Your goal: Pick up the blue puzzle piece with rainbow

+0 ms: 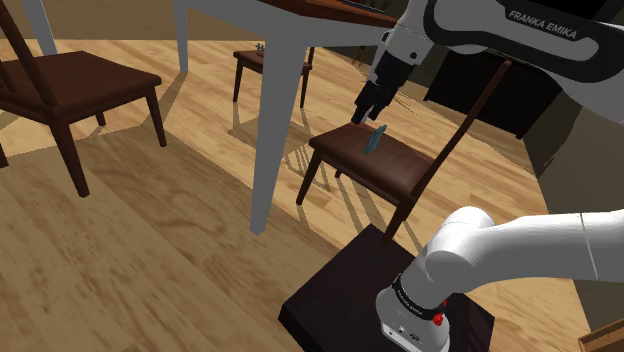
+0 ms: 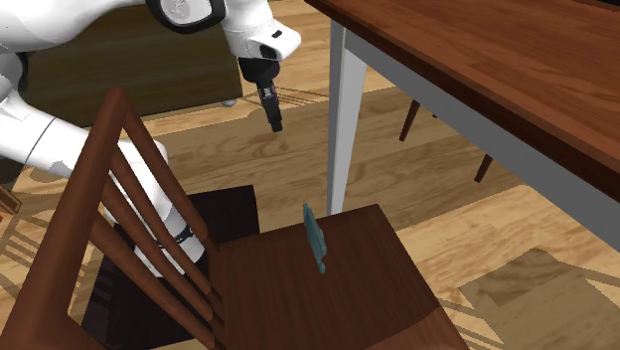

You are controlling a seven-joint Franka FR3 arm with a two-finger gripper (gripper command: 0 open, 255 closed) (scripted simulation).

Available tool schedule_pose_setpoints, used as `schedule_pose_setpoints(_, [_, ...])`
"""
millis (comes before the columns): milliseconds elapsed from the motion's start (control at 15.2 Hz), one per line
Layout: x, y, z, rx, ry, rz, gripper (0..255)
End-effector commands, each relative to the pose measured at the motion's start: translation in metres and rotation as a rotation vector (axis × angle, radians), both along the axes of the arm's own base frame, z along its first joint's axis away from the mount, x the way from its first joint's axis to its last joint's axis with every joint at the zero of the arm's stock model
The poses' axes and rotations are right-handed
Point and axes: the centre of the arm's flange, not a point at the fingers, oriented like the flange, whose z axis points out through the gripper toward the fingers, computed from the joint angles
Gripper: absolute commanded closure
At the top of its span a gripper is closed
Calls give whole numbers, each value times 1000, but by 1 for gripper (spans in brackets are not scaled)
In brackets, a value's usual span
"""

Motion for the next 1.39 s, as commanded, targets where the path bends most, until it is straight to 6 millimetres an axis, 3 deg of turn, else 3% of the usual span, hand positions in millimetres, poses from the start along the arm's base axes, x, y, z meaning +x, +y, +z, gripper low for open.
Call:
schedule_pose_setpoints(0, [0, 0, 0, 0, 0, 0, 0])
schedule_pose_setpoints(330, [44, -40, -17, 12, 34, -386, 0])
schedule_pose_setpoints(660, [69, -94, -36, 24, 68, -772, 0])
schedule_pose_setpoints(990, [72, -153, -57, 36, 103, -1158, 0])
schedule_pose_setpoints(1320, [55, -201, -75, 47, 133, -1497, 0])
